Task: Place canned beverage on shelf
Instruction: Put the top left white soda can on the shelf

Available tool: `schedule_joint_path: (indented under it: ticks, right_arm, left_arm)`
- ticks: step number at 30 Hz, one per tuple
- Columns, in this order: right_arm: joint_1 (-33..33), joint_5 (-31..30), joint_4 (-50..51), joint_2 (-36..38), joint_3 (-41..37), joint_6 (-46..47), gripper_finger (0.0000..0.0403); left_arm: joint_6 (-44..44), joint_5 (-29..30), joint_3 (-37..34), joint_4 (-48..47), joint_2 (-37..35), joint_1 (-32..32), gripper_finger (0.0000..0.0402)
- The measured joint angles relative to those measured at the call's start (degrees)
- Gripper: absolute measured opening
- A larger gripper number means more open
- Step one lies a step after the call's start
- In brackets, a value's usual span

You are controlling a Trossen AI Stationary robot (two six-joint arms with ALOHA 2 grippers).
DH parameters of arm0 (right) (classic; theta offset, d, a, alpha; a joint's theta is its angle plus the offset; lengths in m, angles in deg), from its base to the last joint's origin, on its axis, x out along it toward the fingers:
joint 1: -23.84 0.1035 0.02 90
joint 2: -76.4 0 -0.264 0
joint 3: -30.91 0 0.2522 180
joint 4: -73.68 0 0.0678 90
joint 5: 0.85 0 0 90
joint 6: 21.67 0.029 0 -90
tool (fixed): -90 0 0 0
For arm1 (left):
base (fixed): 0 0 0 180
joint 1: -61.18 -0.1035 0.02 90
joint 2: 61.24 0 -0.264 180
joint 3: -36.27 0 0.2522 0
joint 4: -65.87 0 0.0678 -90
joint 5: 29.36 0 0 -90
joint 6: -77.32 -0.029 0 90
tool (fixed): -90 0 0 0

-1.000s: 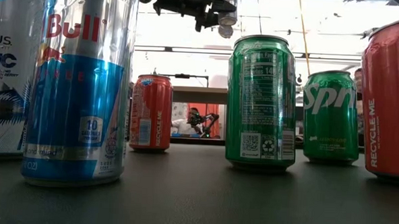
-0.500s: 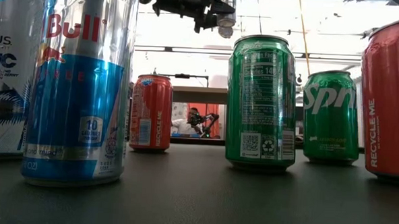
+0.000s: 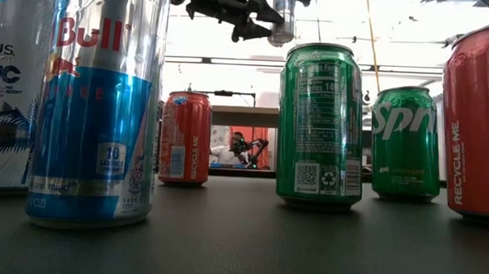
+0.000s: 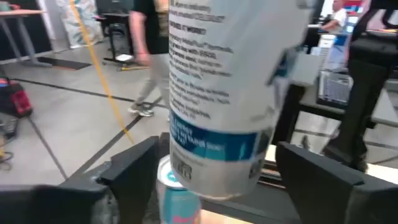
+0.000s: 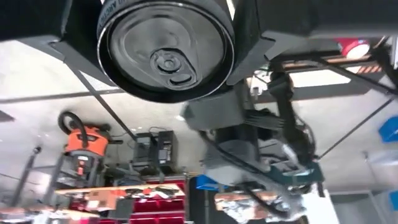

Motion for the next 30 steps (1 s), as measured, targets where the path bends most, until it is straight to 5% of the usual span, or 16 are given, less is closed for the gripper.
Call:
schedule_joint_path:
  ticks: [12,21,30]
  right_arm:
    - [-1.39,0.58,-0.59,-0.31,0.00,0.94,0.0233]
    - [-1.35,5.20,-0.79,-4.60,0.00,1.64,0.0233]
    - [-1.36,6.57,-1.40,-10.19,0.00,0.38,0.0236]
  left_arm:
    - [4.45,2.39,0.00,-2.11,-0.96,-0.17,0.0346]
    - [8.92,2.55,0.04,-22.80,-9.36,-2.98,0.0347]
    - [8.59,2.85,0.04,-29.73,-13.33,-3.28,0.0347]
